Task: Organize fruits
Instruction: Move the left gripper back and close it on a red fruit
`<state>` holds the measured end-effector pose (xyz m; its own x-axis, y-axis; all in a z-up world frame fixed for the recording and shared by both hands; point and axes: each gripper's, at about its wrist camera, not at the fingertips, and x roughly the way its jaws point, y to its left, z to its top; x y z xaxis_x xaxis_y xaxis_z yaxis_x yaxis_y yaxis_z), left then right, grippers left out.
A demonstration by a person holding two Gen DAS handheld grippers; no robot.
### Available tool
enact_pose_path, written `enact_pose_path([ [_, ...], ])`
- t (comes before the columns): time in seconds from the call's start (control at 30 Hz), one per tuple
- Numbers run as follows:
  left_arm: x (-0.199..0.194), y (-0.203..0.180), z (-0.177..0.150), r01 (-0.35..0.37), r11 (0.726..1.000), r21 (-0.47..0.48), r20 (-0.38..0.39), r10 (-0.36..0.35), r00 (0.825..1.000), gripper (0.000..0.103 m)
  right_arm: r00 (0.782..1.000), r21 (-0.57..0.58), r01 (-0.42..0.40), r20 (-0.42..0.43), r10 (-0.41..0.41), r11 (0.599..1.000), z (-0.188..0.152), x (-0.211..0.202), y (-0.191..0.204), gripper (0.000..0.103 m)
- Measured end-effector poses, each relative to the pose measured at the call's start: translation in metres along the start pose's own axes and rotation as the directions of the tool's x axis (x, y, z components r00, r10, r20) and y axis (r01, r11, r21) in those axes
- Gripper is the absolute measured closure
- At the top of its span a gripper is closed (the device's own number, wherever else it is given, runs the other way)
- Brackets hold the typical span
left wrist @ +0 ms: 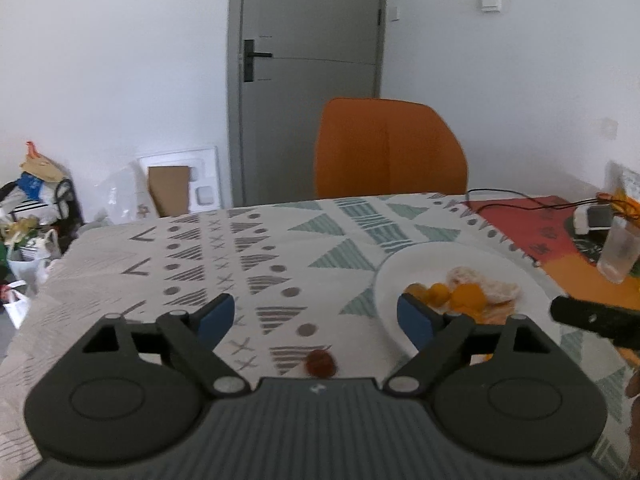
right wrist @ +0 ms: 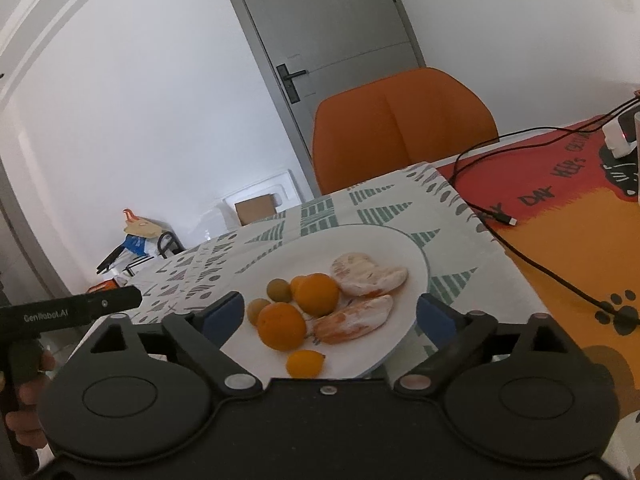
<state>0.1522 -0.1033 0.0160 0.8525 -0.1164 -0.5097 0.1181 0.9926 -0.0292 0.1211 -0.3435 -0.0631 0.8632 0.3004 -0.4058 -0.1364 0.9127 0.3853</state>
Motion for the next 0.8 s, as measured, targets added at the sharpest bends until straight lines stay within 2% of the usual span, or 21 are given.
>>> enact_pose_path([
  [0.07, -0.003, 0.006, -0.002, -0.004, 1.000, -0.009, -0.007, 0.004, 1.000, 0.016, 1.000, -0.005, -0.001, -0.002, 0.001, 1.000, -0.001, -0.001, 0.003, 0.000],
  [0.57, -0.022, 0.043, -0.021, -0.063, 0.996, -0.070, -0.025, 0.061, 0.998, 0.015, 0.999, -0.059, -0.045, -0.024, 0.044, 0.997, -0.009, 0.002, 0.035, 0.000],
  [0.8, -0.025, 0.064, -0.032, -0.052, 0.991, -0.121, -0.056, 0.045, 0.997, 0.016, 0.995, -0.080, -0.082, -0.056, 0.077, 0.993, -0.015, 0.010, 0.050, 0.000],
])
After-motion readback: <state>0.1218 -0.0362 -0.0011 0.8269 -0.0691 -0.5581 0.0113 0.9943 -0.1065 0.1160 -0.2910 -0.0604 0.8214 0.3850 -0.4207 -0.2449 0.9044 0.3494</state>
